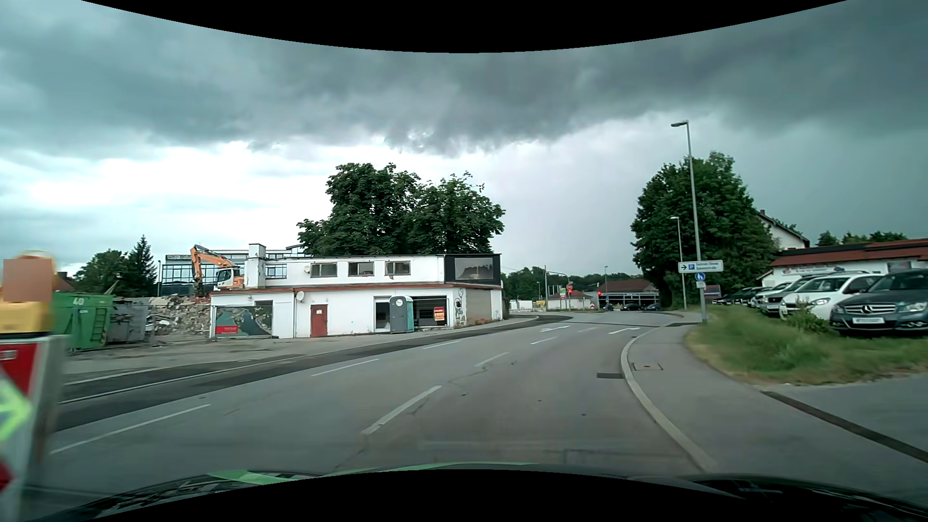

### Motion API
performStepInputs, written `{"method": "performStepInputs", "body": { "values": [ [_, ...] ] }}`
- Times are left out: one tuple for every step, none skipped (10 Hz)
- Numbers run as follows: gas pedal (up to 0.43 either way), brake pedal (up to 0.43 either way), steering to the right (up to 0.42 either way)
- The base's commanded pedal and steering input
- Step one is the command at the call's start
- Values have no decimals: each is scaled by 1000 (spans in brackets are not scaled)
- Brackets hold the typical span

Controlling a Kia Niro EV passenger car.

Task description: Follow the waypoints while adhering to traffic rules and regulations

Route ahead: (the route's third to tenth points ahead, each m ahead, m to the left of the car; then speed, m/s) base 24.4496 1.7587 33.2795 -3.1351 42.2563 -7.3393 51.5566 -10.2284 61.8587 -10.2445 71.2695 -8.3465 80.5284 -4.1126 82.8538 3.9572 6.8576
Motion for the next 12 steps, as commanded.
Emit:
{"method": "performStepInputs", "body": {
  "values": [
    [138,0,70],
    [138,0,70],
    [138,0,70],
    [138,0,71],
    [138,0,74],
    [138,0,77],
    [138,0,79],
    [138,0,79],
    [138,0,79],
    [138,0,79],
    [150,0,78],
    [150,0,77]
  ]
}}
